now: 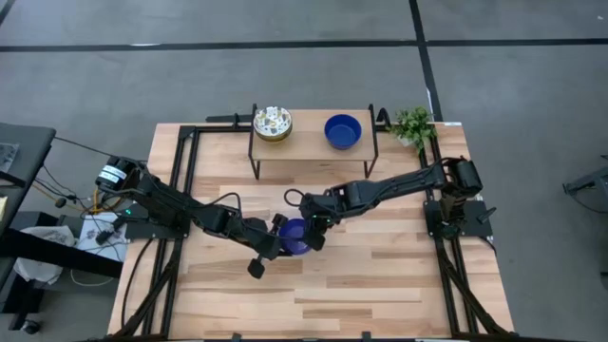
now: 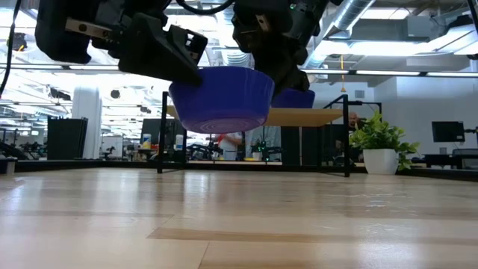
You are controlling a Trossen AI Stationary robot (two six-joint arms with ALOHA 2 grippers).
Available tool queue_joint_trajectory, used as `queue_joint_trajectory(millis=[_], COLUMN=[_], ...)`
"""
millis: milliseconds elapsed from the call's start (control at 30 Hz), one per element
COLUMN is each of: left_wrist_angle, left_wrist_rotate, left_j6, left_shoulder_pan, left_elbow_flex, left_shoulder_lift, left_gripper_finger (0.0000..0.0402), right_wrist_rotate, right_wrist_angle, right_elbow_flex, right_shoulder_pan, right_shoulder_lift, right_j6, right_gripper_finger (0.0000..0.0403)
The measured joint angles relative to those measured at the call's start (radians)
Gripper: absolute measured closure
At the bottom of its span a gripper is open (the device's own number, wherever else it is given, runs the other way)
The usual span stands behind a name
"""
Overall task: Pick & Place Mini bowls
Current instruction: Stack the blue bowl on the top of the blue bowls on the shelf
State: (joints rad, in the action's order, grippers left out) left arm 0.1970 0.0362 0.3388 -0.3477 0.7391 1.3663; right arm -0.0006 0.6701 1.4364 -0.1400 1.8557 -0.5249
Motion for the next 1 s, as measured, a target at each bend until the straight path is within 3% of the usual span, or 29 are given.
queue_joint_trajectory(millis=[133, 267, 500, 700, 1000], left_wrist_angle=[0.008, 0.017, 0.02, 0.028, 0.019], left_wrist_rotate=[-0.003, -0.07, -0.096, -0.089, -0.047], left_j6=[0.0, -0.004, -0.036, -0.052, -0.059], left_shoulder_pan=[0.0, 0.002, -0.001, 0.0, 0.001], left_elbow_flex=[0.0, 0.001, 0.0, 0.0, 0.0], left_shoulder_lift=[0.0, 0.0, 0.018, 0.018, 0.015], left_gripper_finger=[0.0391, 0.0385, 0.0332, 0.0289, 0.0286], right_wrist_rotate=[-0.001, -0.013, -0.036, -0.031, -0.036], right_wrist_angle=[-0.001, -0.005, 0.015, 0.032, 0.154], right_elbow_flex=[0.0, 0.0, -0.001, -0.001, 0.001], right_shoulder_pan=[0.0, 0.0, 0.005, 0.006, 0.003], right_shoulder_lift=[0.0, 0.0, 0.0, -0.002, -0.015], right_j6=[0.013, 0.021, 0.039, 0.043, 0.062], right_gripper_finger=[0.0393, 0.0399, 0.0402, 0.0403, 0.0403])
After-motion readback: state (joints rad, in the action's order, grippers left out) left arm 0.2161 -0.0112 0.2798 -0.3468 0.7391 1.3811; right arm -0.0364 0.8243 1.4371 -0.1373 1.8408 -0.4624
